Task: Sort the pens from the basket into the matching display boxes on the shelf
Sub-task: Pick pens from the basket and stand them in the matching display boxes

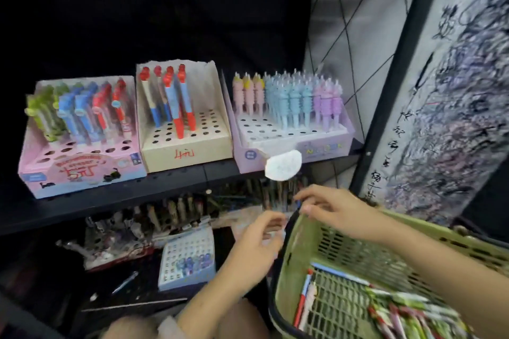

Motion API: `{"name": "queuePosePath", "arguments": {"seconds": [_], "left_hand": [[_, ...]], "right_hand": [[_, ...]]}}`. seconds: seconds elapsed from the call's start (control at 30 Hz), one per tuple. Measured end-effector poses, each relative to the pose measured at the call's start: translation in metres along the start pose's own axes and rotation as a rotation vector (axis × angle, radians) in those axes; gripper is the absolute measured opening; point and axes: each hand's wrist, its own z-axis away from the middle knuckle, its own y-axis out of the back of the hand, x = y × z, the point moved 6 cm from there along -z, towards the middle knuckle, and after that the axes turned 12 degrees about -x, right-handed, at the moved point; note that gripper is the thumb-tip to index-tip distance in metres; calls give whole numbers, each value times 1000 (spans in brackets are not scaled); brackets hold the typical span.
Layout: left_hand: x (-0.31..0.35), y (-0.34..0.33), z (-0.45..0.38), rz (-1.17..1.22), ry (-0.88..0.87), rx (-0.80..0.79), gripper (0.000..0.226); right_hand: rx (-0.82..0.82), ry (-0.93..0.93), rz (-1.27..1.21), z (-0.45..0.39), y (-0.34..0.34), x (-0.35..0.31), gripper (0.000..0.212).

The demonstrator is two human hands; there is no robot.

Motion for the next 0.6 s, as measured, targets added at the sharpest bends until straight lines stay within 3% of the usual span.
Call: {"name": "queuePosePath", "arguments": {"seconds": [0.17, 0.33, 0.5, 0.6], "left_hand": [[-9, -60, -28, -138, 47, -205, 21], [-26, -106, -46, -280, 174, -452, 35], [-50, -130, -44, -378, 349, -672, 39], [-56, -133, -41, -420, 355, -710, 42]], "right_hand": [[-65, -263, 105, 46, -18, 113, 29], [-263, -493, 232, 71, -60, 196, 32], [-436, -852, 409, 106, -107, 252, 72], [-491, -932, 424, 121, -140, 260, 84]]}}
